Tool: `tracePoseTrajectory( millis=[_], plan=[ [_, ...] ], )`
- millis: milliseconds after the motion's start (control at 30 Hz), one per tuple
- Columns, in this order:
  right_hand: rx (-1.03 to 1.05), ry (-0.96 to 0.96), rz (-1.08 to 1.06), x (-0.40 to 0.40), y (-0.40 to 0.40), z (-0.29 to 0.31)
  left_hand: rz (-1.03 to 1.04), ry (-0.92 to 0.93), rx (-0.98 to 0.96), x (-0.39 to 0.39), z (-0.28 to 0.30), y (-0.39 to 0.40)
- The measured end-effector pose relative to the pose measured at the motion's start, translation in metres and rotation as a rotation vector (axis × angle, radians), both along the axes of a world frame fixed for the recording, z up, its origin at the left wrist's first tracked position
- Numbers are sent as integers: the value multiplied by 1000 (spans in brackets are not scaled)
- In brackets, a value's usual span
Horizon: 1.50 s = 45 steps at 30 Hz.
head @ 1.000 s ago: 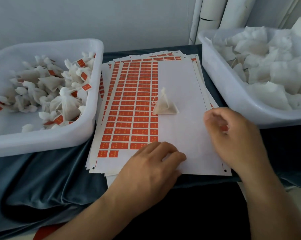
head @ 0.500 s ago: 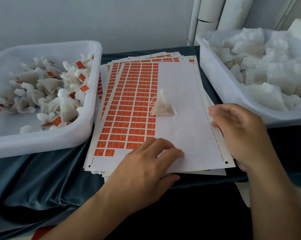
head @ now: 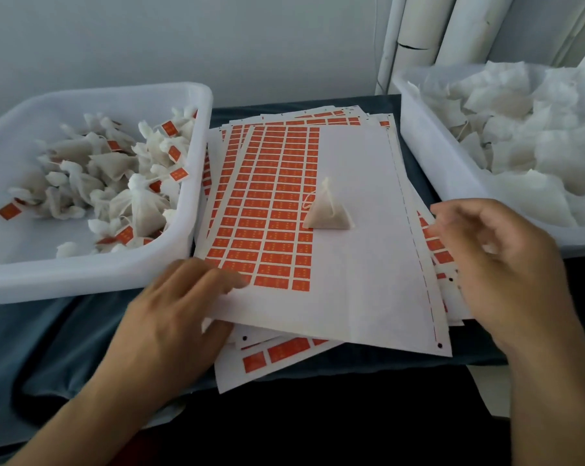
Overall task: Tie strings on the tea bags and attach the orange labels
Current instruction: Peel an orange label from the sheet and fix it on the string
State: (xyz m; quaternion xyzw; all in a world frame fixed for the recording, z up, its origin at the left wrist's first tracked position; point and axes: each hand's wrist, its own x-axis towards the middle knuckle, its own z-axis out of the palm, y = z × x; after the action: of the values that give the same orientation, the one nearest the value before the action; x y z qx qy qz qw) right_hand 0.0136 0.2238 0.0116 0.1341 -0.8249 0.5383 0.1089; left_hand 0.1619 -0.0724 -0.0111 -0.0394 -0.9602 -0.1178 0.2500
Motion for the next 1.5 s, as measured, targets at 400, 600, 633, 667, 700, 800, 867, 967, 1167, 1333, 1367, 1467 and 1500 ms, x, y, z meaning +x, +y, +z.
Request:
tracePoseTrajectory(
  millis=[400, 600, 633, 667, 700, 800, 867, 967, 1167, 1333, 1367, 1467, 1500],
  plan=[
    [-265, -712, 1223, 76, -78, -3, -80, 246, 68, -15, 6, 30],
    [-594, -1123, 685, 70, -98, -14, -182, 16, 339, -1, 15, 29],
    [-619, -1130, 650, 70, -102, -16, -193, -36, 390, 1, 16, 28],
    [-630, -1139, 609, 73, -104, -14, -171, -75, 402, 3, 16, 27],
    [-633, -1142, 566, 71, -103, -17, -119, -96, 373, 3, 16, 27],
    [-647, -1125, 513, 72, -105, -18, 36, -115, 274, 1, 13, 27],
    [-627, -1101, 506, 72, -105, -20, 84, -134, 275, -1, 14, 26],
    [-607, -1096, 514, 73, -104, -22, 76, -147, 236, -3, 17, 24],
    [-610, -1066, 514, 74, -104, -23, 57, -150, 191, -4, 17, 28],
    [-608, -1062, 499, 73, -104, -23, 64, -133, 190, -4, 19, 29],
    [-608, -1064, 494, 73, -104, -24, 65, -130, 181, -5, 19, 30],
    [-589, -1074, 484, 72, -104, -25, 67, -127, 174, -5, 21, 31],
    [-571, -1076, 484, 72, -104, -25, 71, -128, 176, -5, 22, 31]
  ],
)
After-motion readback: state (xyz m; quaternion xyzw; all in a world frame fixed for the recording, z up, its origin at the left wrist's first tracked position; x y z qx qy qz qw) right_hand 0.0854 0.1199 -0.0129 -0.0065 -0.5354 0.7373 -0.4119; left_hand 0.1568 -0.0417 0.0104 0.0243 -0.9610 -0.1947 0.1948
